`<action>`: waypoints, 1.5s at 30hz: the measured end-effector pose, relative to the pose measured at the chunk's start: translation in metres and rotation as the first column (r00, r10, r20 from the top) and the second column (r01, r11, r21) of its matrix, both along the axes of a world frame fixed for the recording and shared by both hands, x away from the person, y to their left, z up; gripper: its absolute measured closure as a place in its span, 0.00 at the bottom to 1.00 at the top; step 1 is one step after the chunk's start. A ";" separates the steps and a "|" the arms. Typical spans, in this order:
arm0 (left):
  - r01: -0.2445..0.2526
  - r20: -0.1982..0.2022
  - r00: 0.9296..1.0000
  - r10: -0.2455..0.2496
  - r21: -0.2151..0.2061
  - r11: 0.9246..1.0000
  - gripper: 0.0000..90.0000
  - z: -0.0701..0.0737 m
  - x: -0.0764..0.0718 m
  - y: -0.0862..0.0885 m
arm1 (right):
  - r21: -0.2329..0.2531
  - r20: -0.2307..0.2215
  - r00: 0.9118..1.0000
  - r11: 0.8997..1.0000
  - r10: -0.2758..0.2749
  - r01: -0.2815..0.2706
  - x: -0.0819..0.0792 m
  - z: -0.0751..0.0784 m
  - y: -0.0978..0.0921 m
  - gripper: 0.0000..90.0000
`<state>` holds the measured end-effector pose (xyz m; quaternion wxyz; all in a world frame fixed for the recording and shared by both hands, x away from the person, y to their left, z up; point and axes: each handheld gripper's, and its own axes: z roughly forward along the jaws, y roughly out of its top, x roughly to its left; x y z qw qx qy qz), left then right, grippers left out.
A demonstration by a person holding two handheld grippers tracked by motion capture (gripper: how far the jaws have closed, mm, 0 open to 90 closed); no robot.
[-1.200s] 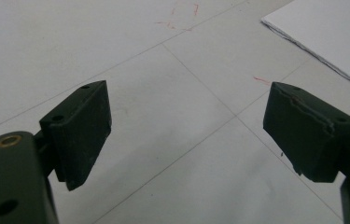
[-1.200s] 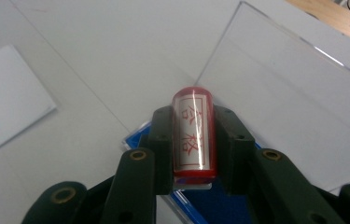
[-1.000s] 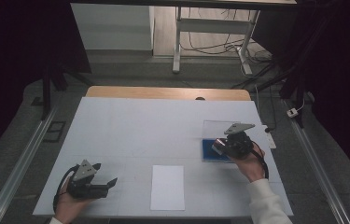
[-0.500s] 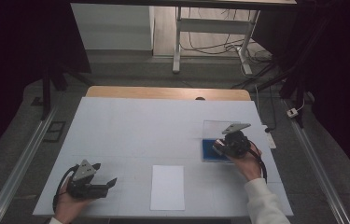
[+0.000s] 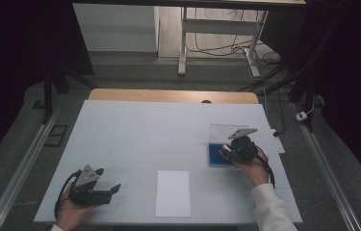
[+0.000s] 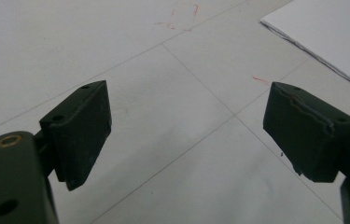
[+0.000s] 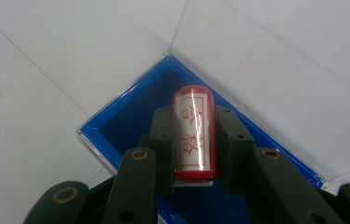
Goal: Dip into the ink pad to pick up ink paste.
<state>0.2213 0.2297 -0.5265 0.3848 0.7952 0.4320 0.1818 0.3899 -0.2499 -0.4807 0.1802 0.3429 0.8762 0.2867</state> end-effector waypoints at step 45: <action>0.005 -0.006 1.000 -0.005 0.005 1.000 0.17 -0.001 0.000 0.001 | 0.094 0.096 0.995 0.995 0.009 -0.018 -0.010 0.039 -0.006 0.78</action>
